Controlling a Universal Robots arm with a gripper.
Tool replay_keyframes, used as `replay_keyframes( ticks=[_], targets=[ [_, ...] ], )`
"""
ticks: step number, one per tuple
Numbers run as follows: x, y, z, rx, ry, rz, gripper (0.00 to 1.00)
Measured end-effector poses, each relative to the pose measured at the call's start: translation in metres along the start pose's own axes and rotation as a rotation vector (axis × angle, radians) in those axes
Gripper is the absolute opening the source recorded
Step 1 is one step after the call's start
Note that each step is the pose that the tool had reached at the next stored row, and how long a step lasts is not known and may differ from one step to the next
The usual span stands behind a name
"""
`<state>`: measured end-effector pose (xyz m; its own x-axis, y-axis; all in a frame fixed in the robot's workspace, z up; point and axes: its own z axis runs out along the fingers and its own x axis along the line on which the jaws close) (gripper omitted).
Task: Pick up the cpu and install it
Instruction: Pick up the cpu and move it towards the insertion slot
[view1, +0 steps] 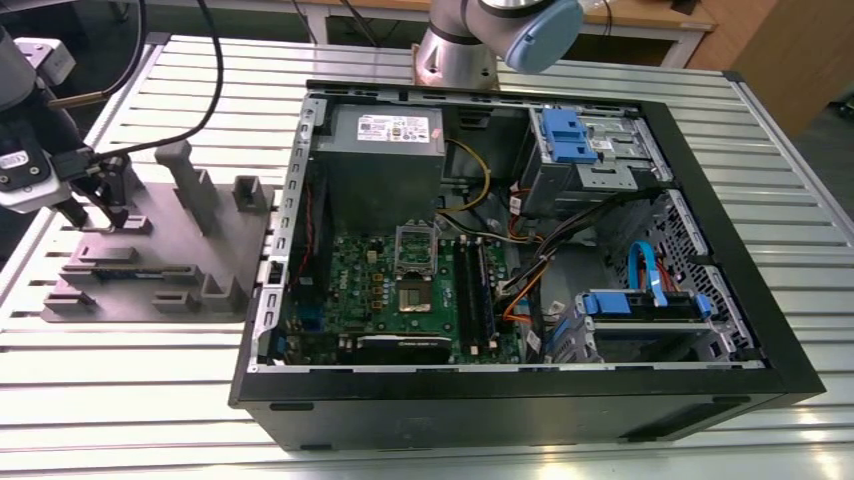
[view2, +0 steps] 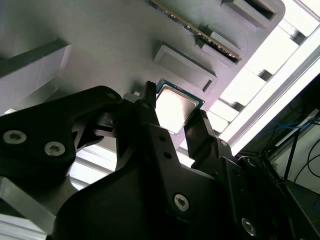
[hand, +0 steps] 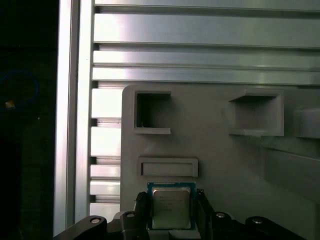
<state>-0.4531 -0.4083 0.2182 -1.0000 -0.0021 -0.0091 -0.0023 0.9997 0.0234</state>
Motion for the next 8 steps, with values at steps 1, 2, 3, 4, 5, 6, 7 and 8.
replay_keyframes(
  ticks=[1, 2, 3, 4, 5, 6, 7, 8],
  targets=[
    [0.0, 0.0, -0.0002, 0.0, 0.0, 0.0, 0.47],
    [0.0, 0.0, -0.0004, 0.0, 0.0, 0.0, 0.47],
    [0.0, 0.0, -0.0006, 0.0, 0.0, 0.0, 0.47],
    [0.0, 0.0, -0.0008, 0.0, 0.0, 0.0, 0.47],
    [0.0, 0.0, -0.0011, 0.0, 0.0, 0.0, 0.47],
    [0.0, 0.0, -0.0013, 0.0, 0.0, 0.0, 0.47],
    [0.0, 0.0, -0.0016, 0.0, 0.0, 0.0, 0.47],
    [0.0, 0.0, -0.0019, 0.0, 0.0, 0.0, 0.47]
  ],
)
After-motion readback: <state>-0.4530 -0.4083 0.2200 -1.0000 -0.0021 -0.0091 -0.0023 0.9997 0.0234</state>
